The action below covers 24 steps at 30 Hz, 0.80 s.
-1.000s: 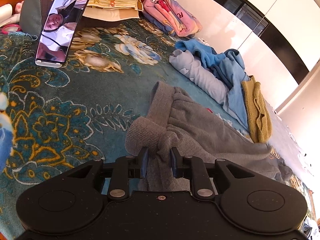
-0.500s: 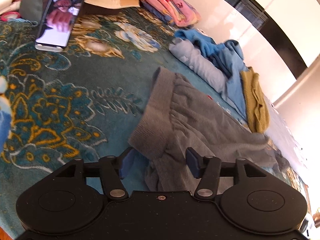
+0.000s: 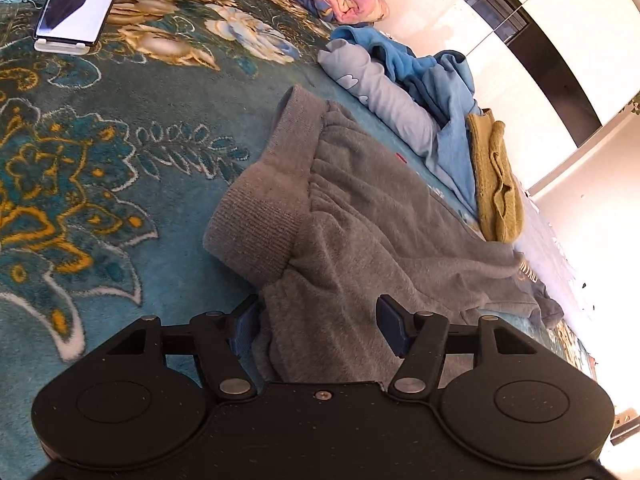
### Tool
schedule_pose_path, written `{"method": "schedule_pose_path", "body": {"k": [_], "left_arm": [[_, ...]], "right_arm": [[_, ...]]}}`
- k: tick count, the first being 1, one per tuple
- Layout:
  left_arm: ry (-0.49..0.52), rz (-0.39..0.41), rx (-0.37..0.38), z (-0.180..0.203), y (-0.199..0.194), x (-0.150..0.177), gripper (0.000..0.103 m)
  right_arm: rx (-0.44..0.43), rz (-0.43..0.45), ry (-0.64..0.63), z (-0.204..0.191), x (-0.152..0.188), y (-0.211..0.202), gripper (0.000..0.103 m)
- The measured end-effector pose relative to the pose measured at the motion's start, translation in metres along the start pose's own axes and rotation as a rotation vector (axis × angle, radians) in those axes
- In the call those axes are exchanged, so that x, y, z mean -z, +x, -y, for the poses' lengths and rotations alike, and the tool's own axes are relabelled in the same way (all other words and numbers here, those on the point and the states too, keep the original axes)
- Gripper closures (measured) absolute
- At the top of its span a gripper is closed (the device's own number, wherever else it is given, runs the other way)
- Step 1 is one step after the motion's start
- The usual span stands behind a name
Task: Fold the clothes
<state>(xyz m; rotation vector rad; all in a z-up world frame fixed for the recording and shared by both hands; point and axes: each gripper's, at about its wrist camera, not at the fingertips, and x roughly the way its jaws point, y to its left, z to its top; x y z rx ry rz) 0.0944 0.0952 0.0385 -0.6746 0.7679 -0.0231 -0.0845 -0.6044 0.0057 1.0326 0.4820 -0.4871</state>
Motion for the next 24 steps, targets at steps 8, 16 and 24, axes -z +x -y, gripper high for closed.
{"method": "schedule_pose_path", "body": {"k": [8, 16, 24], "left_arm": [[-0.054, 0.012, 0.011, -0.007, -0.005, -0.001, 0.069], [-0.035, 0.061, 0.059, 0.011, -0.017, -0.019, 0.093], [0.063, 0.097, 0.067, 0.027, -0.061, -0.032, 0.093]], "right_arm": [[-0.011, 0.020, 0.051, -0.009, -0.002, 0.002, 0.073], [-0.016, 0.037, -0.026, -0.039, -0.020, 0.010, 0.094], [-0.114, 0.176, -0.184, -0.087, -0.047, -0.036, 0.095]]}}
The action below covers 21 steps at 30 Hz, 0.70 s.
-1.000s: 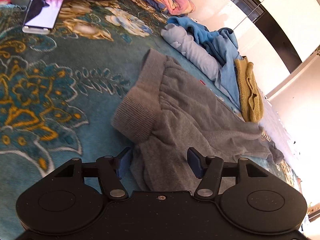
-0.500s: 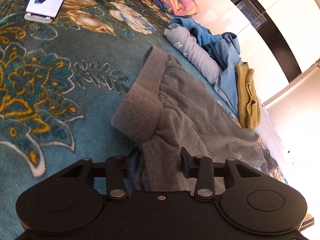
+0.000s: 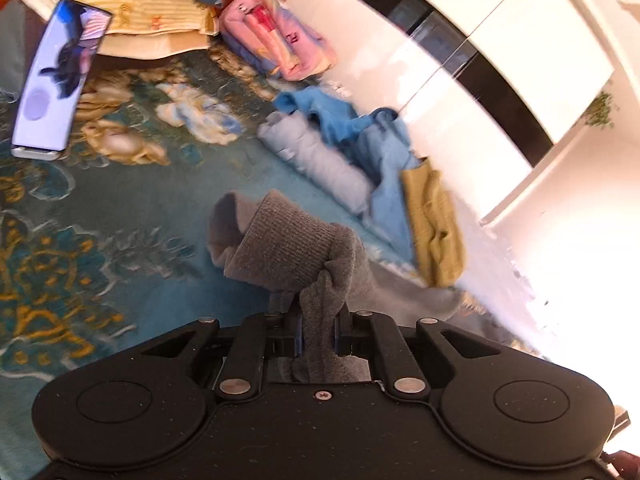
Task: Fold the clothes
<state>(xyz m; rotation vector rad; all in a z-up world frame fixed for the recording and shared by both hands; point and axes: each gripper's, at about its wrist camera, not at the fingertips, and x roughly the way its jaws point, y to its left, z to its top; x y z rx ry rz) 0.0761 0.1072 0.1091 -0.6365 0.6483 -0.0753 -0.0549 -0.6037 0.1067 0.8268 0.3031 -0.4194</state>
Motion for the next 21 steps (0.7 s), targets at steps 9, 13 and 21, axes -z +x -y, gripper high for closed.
{"method": "schedule_pose_path", "body": {"k": [9, 13, 21], "left_arm": [[-0.080, -0.129, -0.109, -0.037, 0.042, 0.031, 0.090], [-0.041, -0.124, -0.099, -0.036, 0.040, 0.031, 0.083], [-0.003, -0.061, -0.124, -0.043, 0.024, 0.031, 0.044]], "right_arm": [[0.199, -0.194, 0.088, 0.066, 0.048, 0.039, 0.095], [0.198, -0.205, 0.067, 0.064, 0.051, 0.039, 0.094], [0.228, -0.157, 0.051, 0.059, 0.038, 0.024, 0.069]]}}
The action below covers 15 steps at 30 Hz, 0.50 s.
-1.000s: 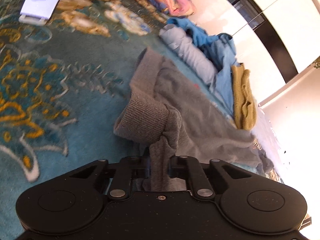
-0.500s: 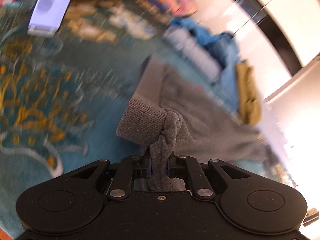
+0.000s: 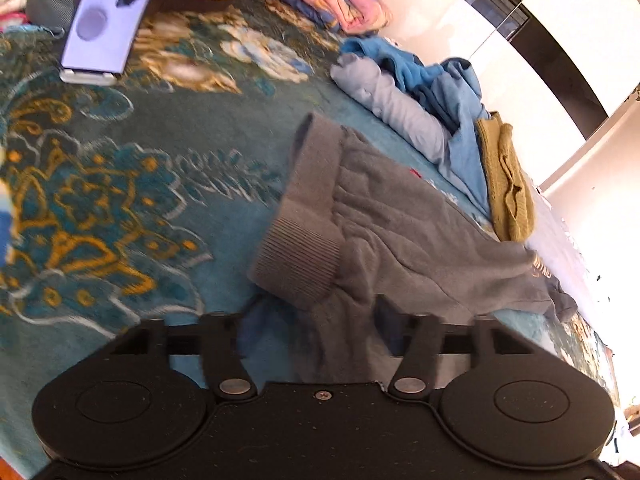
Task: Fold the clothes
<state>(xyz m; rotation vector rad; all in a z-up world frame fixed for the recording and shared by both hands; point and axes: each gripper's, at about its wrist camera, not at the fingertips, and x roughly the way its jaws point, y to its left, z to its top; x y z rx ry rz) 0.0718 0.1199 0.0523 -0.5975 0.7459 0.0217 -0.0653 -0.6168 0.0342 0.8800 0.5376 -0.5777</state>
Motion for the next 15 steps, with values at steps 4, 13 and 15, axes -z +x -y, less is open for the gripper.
{"method": "schedule_pose_path", "body": {"k": [4, 13, 15], "left_arm": [[0.028, 0.070, 0.001, -0.008, -0.015, -0.006, 0.036], [0.087, 0.167, 0.025, -0.001, -0.004, -0.047, 0.023], [0.080, 0.140, 0.028, 0.003, 0.009, -0.051, 0.023]], "right_arm": [[0.073, 0.058, 0.004, 0.007, -0.012, -0.011, 0.067], [-0.014, 0.091, -0.127, -0.077, -0.030, 0.014, 0.052], [-0.044, 0.056, -0.161, -0.106, -0.025, 0.035, 0.052]]}}
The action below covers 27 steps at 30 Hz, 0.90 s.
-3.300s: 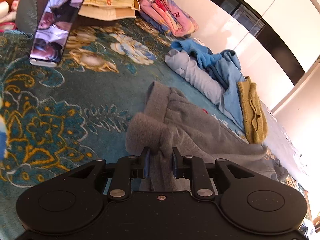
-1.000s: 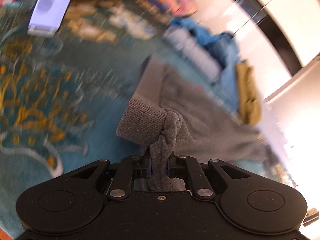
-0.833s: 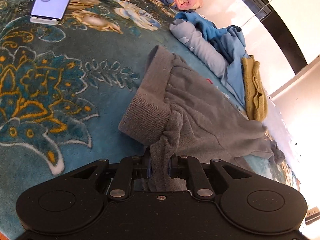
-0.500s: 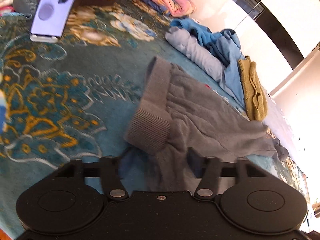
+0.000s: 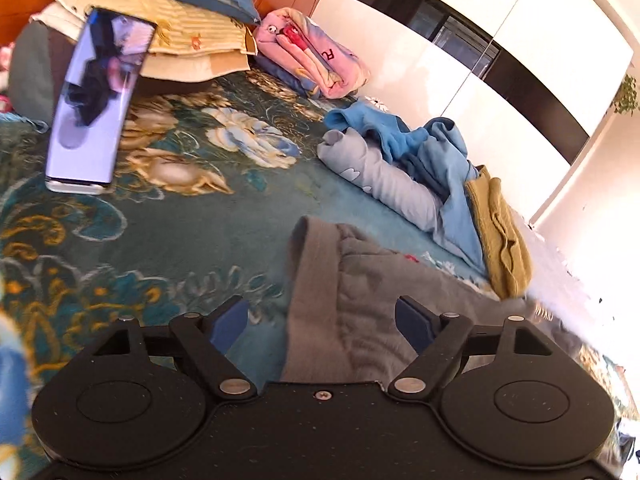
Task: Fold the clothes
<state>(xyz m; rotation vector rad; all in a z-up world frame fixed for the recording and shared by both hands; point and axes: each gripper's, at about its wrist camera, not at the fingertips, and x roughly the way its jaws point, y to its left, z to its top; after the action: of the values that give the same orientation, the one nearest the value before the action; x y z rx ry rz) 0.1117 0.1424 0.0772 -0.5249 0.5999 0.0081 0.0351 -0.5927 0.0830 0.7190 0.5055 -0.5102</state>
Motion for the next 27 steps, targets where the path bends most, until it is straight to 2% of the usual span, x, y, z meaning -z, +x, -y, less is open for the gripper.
{"method": "schedule_pose_path", "body": {"k": [3, 7, 11, 15, 19, 22, 24, 26, 27], "left_arm": [[0.021, -0.034, -0.010, 0.011, 0.020, -0.005, 0.023], [0.021, -0.057, -0.005, 0.019, 0.041, -0.009, 0.023], [0.028, -0.068, -0.030, 0.021, 0.054, -0.009, 0.023], [0.040, -0.075, -0.066, 0.020, 0.058, -0.005, 0.023], [0.044, -0.076, -0.116, 0.014, 0.054, -0.005, 0.023], [0.032, -0.078, -0.137, 0.010, 0.055, -0.004, 0.023], [0.032, -0.083, -0.146, 0.010, 0.057, -0.004, 0.023], [0.040, -0.089, -0.145, 0.013, 0.060, -0.002, 0.023], [0.044, -0.093, -0.143, 0.014, 0.062, -0.002, 0.023]], "right_arm": [[-0.087, -0.053, -0.035, -0.041, 0.002, 0.038, 0.052], [-0.135, -0.124, -0.145, -0.098, 0.004, 0.091, 0.052], [-0.179, -0.179, -0.112, -0.132, 0.001, 0.146, 0.052], [-0.170, -0.178, -0.129, -0.160, -0.005, 0.189, 0.052], [-0.163, -0.165, -0.131, -0.181, -0.014, 0.218, 0.055], [-0.127, -0.177, -0.135, -0.193, -0.016, 0.235, 0.055], [-0.093, -0.188, -0.148, -0.199, -0.016, 0.245, 0.064], [-0.045, -0.213, -0.169, -0.202, -0.015, 0.254, 0.065], [-0.029, -0.225, -0.166, -0.201, -0.014, 0.259, 0.068]]}}
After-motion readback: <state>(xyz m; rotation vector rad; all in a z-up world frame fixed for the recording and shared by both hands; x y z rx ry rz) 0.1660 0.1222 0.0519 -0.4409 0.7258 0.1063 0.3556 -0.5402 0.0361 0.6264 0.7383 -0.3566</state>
